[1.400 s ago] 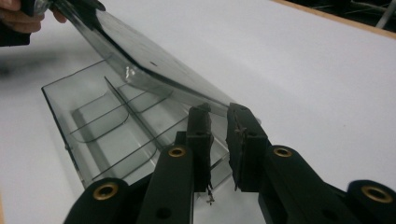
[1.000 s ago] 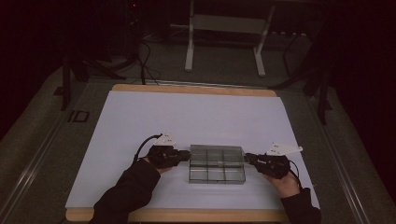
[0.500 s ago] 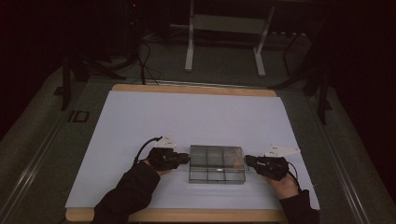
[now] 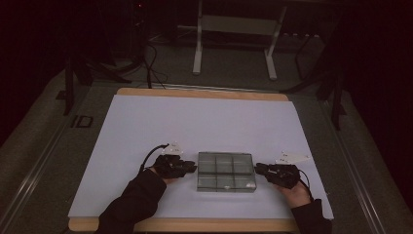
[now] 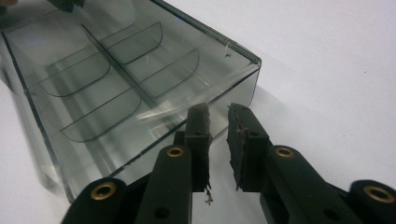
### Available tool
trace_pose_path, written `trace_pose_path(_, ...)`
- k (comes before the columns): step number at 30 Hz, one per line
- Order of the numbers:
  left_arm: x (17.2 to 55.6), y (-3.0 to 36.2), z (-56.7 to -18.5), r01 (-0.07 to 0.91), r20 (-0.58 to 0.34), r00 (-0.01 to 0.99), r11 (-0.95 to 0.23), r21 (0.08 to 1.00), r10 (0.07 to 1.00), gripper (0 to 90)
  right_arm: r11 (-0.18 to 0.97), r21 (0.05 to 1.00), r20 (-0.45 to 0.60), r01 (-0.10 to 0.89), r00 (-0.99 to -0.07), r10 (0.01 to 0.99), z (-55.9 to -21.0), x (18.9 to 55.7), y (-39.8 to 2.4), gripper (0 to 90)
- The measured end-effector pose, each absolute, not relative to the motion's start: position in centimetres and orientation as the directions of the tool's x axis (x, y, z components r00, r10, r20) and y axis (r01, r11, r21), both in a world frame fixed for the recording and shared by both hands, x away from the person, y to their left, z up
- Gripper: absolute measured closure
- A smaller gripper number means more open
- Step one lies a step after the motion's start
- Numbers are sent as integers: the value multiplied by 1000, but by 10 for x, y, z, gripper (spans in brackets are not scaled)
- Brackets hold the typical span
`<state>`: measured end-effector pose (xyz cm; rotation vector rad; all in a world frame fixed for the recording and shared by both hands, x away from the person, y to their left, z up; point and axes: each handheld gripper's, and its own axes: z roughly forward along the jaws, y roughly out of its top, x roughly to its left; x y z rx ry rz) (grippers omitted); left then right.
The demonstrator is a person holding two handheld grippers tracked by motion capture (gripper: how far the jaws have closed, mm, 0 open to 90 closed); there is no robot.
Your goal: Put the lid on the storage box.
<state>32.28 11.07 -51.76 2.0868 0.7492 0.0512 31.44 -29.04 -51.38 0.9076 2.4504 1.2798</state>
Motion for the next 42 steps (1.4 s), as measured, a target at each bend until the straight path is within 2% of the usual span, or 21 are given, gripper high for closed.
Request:
trace_pose_path(7, 325, 114, -528, 513, -262, 806, -409, 754, 530, 739, 421, 795, 90, 437, -772, 630, -520, 319, -293, 743)
trace_pose_path(9, 325, 114, -528, 520, -264, 801, -406, 752, 537, 680, 421, 797, 88, 433, -773, 629, -520, 320, -293, 725)
trace_pose_path(10, 325, 114, -528, 520, -264, 801, -406, 752, 537, 679, 419, 797, 91, 435, -772, 629, -520, 321, -293, 716)
trace_pose_path(13, 328, 116, -527, 532, -273, 790, -394, 750, 549, 571, 418, 798, 85, 435, -767, 636, -519, 322, -294, 658)
trace_pose_path(15, 329, 117, -527, 538, -281, 787, -389, 748, 549, 548, 419, 797, 81, 435, -765, 640, -519, 323, -294, 628)
trace_pose_path(16, 330, 118, -527, 543, -284, 783, -385, 747, 554, 515, 415, 798, 84, 438, -761, 643, -519, 324, -295, 584)
trace_pose_path(17, 330, 118, -527, 545, -278, 777, -383, 746, 566, 426, 409, 799, 88, 441, -759, 646, -518, 325, -296, 525)
trace_pose_path(18, 331, 119, -527, 547, -278, 774, -382, 745, 569, 375, 408, 799, 85, 442, -754, 652, -518, 326, -296, 480)
trace_pose_path(20, 332, 121, -527, 550, -283, 773, -378, 745, 568, 290, 410, 798, 78, 441, -750, 657, -517, 327, -297, 420)
trace_pose_path(21, 333, 122, -526, 551, -291, 774, -373, 746, 562, 208, 408, 799, 74, 442, -745, 663, -517, 328, -297, 386)
trace_pose_path(22, 333, 123, -526, 553, -295, 773, -370, 747, 561, 165, 406, 799, 69, 443, -739, 670, -516, 328, -297, 370)
trace_pose_path(24, 334, 123, -526, 550, -277, 773, -384, 742, 571, 146, 398, 801, 67, 448, -727, 683, -516, 329, -297, 310)
trace_pose_path(26, 335, 123, -527, 554, -269, 769, -394, 733, 580, 71, 410, 800, 47, 438, -728, 685, -515, 328, -296, 242)
trace_pose_path(31, 333, 121, -528, 545, -246, 774, -417, 727, 583, 49, 416, 802, 36, 428, -730, 682, -515, 329, -296, 160)
trace_pose_path(42, 325, 124, -529, 494, -190, 797, -438, 751, 573, 50, 438, 800, -3, 410, -727, 687, -514, 326, -297, 147)
